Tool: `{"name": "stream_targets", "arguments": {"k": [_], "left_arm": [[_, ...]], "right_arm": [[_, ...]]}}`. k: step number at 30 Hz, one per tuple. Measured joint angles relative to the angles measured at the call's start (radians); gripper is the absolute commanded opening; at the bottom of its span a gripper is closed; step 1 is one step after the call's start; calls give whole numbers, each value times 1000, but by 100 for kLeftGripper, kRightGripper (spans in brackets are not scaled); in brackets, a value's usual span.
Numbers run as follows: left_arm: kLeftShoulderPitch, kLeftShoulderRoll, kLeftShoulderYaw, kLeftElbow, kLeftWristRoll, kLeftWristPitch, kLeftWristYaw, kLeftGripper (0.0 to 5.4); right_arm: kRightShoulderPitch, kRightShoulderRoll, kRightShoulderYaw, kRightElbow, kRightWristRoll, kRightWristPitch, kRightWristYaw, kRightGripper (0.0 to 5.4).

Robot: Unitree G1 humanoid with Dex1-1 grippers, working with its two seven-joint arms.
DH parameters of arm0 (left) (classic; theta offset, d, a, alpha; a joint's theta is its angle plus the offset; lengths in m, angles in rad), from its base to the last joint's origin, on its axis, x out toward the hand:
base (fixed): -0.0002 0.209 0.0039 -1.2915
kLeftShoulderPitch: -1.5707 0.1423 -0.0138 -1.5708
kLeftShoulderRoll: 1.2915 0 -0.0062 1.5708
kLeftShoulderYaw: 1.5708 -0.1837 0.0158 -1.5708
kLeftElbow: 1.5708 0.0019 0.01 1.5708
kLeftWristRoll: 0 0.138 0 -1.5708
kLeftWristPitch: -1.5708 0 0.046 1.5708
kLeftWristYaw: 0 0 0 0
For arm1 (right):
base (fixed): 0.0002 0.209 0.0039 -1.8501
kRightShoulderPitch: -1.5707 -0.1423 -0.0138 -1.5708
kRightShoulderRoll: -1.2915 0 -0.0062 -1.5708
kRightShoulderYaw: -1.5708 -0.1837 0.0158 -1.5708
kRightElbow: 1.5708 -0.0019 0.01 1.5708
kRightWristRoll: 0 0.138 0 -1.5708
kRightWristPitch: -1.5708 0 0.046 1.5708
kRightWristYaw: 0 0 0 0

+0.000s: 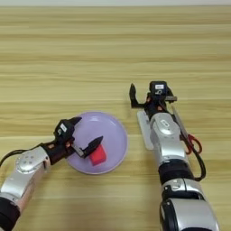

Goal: Move the objects on the table

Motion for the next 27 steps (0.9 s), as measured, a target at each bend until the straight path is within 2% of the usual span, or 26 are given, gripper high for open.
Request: {"name": "stream_targets", "arguments": {"k": [4, 10, 17, 21, 27], "left_arm": [[0, 4, -9, -2, 1, -5, -12, 539], [19, 23, -53, -37, 3, -17, -73, 539], [47, 57, -83, -78, 3, -21, -119, 539], [50, 65, -91, -79, 16, -20, -116, 539], [47, 79, -94, -55, 64, -16, -71, 539]], "right_arm": [[0, 0, 0, 1, 0, 0, 0, 540], [0, 0, 1, 2, 0, 0, 0, 540], [0, 0, 0, 3, 0, 0, 0, 540], [0, 0, 0, 4, 1, 0, 0, 540], [0, 0, 0, 9, 1, 0, 0, 540]]}}
